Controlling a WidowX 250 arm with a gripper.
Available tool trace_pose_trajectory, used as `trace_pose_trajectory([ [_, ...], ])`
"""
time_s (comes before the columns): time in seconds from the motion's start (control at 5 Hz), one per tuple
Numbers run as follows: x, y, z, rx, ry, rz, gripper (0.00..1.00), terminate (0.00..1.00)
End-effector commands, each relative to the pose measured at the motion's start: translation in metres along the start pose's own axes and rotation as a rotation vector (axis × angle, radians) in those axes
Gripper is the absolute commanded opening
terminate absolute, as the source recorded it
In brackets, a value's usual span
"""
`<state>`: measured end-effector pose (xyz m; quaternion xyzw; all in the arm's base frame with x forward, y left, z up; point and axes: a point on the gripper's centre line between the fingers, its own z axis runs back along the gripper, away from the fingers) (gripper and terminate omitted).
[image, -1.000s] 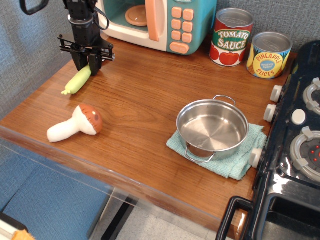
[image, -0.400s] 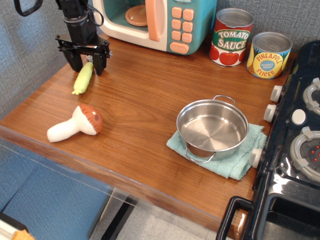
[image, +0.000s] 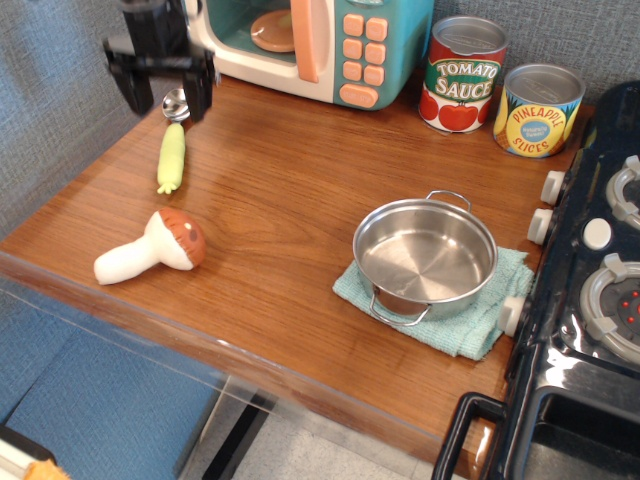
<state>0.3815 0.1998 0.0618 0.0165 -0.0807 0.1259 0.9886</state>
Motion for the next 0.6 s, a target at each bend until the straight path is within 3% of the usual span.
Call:
trace_pose_trajectory([
  [0.0, -0.0018, -0.0249, 0.0577, -0.002, -0.056, -0.019, 1.0, 0.0],
  [0.2, -0.0018, -0.0249, 0.0577, -0.002, -0.056, -0.019, 1.0, 0.0],
  [0.4, -0.0018, -0.0249, 0.0577, -0.002, -0.056, -0.019, 1.0, 1.0],
])
